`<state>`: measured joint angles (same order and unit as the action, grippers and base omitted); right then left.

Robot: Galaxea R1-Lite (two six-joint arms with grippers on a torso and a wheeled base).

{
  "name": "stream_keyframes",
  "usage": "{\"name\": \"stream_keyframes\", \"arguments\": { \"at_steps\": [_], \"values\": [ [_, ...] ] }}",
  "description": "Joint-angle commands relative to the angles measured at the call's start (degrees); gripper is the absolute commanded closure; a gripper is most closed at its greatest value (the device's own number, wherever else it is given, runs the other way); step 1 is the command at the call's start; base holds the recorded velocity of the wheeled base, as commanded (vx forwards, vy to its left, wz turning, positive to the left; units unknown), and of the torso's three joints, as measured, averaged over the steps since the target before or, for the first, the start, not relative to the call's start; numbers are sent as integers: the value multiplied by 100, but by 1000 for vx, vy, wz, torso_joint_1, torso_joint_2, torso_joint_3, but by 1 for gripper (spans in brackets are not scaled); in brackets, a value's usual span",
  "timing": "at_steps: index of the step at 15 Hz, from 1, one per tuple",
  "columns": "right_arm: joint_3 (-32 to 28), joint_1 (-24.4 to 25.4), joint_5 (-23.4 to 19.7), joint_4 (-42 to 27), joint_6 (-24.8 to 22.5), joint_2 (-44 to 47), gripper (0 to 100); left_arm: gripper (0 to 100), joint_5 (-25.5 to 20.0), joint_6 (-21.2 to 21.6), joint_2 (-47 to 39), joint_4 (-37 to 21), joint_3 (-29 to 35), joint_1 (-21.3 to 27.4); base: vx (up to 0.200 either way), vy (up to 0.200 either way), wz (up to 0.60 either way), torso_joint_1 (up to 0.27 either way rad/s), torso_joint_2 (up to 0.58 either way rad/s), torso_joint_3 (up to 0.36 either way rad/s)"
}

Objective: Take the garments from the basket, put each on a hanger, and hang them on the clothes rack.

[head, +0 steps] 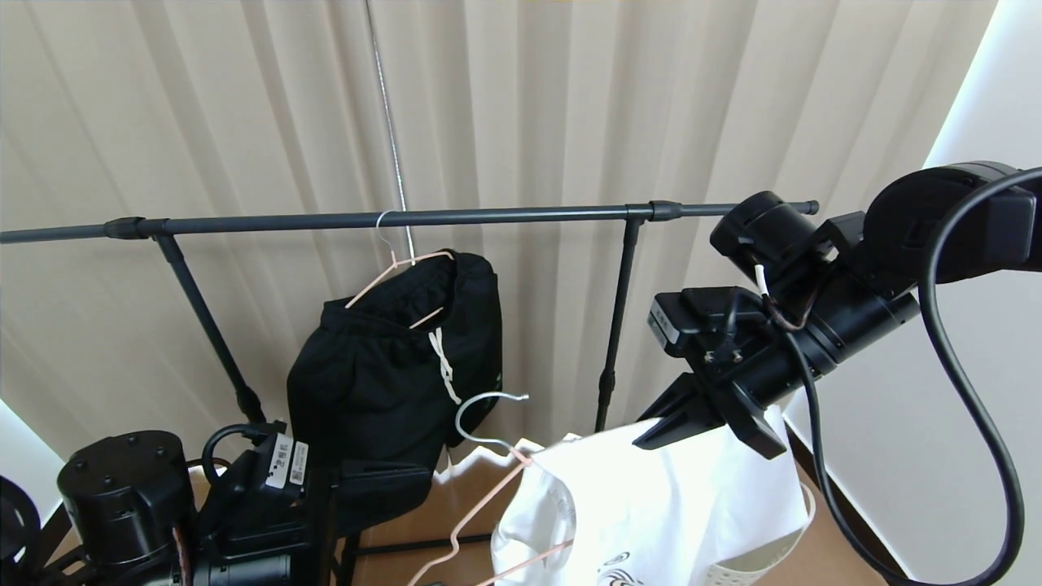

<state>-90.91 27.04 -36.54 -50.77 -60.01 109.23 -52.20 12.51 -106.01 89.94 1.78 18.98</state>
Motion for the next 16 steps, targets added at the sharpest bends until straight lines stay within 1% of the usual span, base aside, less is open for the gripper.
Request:
{"name": "stream_keyframes", "arguments": {
  "at_steps": [1, 3, 4, 5, 6, 7, 8, 10, 11, 13, 14, 15, 16],
  "values": [
    [11, 3, 6, -3, -2, -59, 100, 0, -1, -3, 10, 6, -2, -8, 0, 0, 0, 0, 0, 0],
    [29, -14, 24, 6, 16, -112, 100, 0, 8, -38, 80, 6, -37, -17, 0, 0, 0, 0, 0, 0],
    [29, -32, 85, 24, 95, -183, 100, 0, 17, -231, 168, 6, -20, -35, 0, 0, 0, 0, 0, 0],
    [47, -32, 208, 173, 148, -235, 100, 0, 61, -539, 318, 6, 24, -131, 0, 0, 0, 0, 0, 0],
    [126, -41, 358, 358, 183, -306, 100, 0, 210, -890, 476, 6, 112, -228, 0, 0, 0, 0, 0, 0],
    [196, -32, 533, 595, 236, -385, 100, 0, 535, -1260, 581, 6, 226, -290, 0, 0, 0, 0, 0, 0],
    [293, -32, 718, 867, 306, -464, 100, 0, 869, -1541, 625, 6, 314, -316, 0, 0, 0, 0, 0, 0],
    [539, -32, 1017, 1421, 385, -631, 100, 0, 905, -1576, 617, 6, 226, -553, 0, 0, 0, 0, 0, 0],
    [671, -32, 1105, 1650, 420, -701, 100, 0, 913, -1576, 625, 6, 191, -632, 0, 0, 0, 0, 0, 0],
    [1075, -23, 1219, 2282, 684, -859, 100, 0, 931, -1576, 652, 6, 209, -931, 0, 0, 0, 0, 0, 0],
    [1207, -23, 1298, 2485, 719, -921, 100, 0, 966, -1576, 661, 6, 235, -975, 0, 0, 0, 0, 0, 0],
    [1576, -14, 1527, 3038, 746, -1097, 100, 0, 1212, -1576, 740, -372, 314, -984, 0, 0, 0, 0, 0, 0],
    [1875, -6, 1553, 3487, 763, -1220, 100, 0, 1450, -1576, 845, -732, 420, -940, 0, 0, 0, 0, 0, 0]
  ]
}}
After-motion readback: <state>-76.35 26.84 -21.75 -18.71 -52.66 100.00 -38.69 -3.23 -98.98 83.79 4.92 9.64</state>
